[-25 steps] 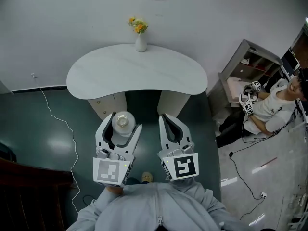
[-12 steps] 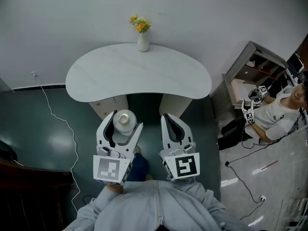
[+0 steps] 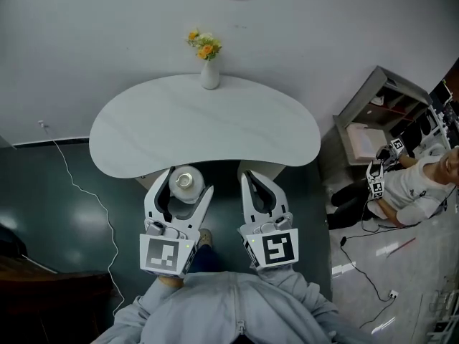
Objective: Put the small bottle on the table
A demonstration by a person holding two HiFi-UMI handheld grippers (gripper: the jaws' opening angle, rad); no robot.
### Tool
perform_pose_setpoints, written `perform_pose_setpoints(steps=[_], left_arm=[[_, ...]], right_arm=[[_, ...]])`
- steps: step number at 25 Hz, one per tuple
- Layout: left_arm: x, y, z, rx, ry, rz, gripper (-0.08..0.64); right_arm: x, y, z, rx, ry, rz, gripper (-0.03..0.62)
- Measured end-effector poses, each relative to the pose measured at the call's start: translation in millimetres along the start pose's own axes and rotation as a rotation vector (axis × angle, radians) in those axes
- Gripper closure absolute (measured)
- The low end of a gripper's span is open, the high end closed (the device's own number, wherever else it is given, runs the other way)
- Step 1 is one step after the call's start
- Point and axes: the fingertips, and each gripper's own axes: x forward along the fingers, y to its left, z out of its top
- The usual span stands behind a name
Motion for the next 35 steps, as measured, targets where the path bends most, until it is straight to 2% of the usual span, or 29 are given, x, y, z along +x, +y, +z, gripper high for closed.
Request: perform_pose_setpoints(steps=[3,6,10,13,16,20,28,35], left_arm=[[28.5,18.9,-1.5,-0.024,-0.014,-0.012,0.229],[55.1,40.0,-6.0,-0.005,0.018,-0.027,0.229],[89.6,63.6,-8.4,-0.02,-0.006,-0.048,0.229],[109.5,75.5,-15.6,0.0,0.029,-0.076,0.229],[127.1,83.6,-15.6,-0.027,0.0,-0.104,0.229],[141.0,95.4,-20.3,-0.034,0.008,-0.124,0.229],[166.5,105.7,-37.2,-0.072,0.037,-0.151,0.229],[209.3,118.7,-40.1,-0.043,0.013,-0.14,0.229]], right_arm=[[31.9,-12.5,-4.4,-0.004,0.007,-0.013,0.565],[63.0,-22.5,-7.7,0.0,0.004,-0.03,0.566],[99.6,-32.8,-16.2,-0.006,0.01,-0.048,0.566],[118.7,-41.9,-22.5,-0.01,0.015,-0.073,0.565],[135.1,-48.4,-28.1,-0.005,0.023,-0.099,0.566],[148.9,-49.4,-34.0,-0.004,0.038,-0.115,0.565],[174.6,-56.5,-47.7,0.007,0.058,-0.109,0.565],[216.3,-76.5,-60.3,0.001,0.045,-0.077,0.566]])
